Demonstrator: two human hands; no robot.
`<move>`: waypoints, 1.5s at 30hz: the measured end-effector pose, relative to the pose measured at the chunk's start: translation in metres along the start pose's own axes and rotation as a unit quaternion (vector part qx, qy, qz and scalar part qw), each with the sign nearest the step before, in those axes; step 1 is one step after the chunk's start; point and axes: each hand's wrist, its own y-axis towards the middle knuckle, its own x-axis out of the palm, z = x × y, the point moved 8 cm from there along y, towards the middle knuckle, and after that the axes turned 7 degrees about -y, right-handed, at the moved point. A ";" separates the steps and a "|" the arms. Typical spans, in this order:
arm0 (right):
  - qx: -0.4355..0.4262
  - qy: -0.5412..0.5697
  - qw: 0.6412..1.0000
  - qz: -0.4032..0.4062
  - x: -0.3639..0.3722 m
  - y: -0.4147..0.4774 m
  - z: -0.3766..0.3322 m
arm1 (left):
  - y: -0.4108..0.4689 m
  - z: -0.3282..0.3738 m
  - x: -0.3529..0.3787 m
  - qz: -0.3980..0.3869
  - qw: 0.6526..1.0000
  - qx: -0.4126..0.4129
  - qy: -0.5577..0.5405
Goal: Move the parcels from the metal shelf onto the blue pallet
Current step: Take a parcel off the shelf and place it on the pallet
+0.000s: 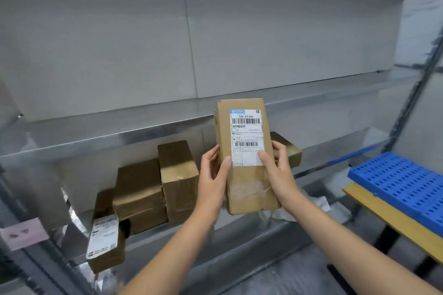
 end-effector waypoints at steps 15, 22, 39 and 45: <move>0.093 -0.055 0.960 0.257 -0.199 -0.056 0.049 | -0.022 -0.080 0.190 -0.214 0.971 -0.092 -0.055; 0.112 -0.037 0.945 0.305 -0.306 -0.069 0.081 | -0.046 -0.123 0.305 -0.282 0.952 -0.111 -0.047; 0.114 -0.062 0.908 0.397 -0.662 -0.090 0.143 | -0.146 -0.237 0.655 -0.387 0.901 -0.185 -0.066; 0.131 -0.081 0.889 0.431 -0.747 -0.109 0.158 | -0.182 -0.265 0.749 -0.407 0.887 -0.211 -0.063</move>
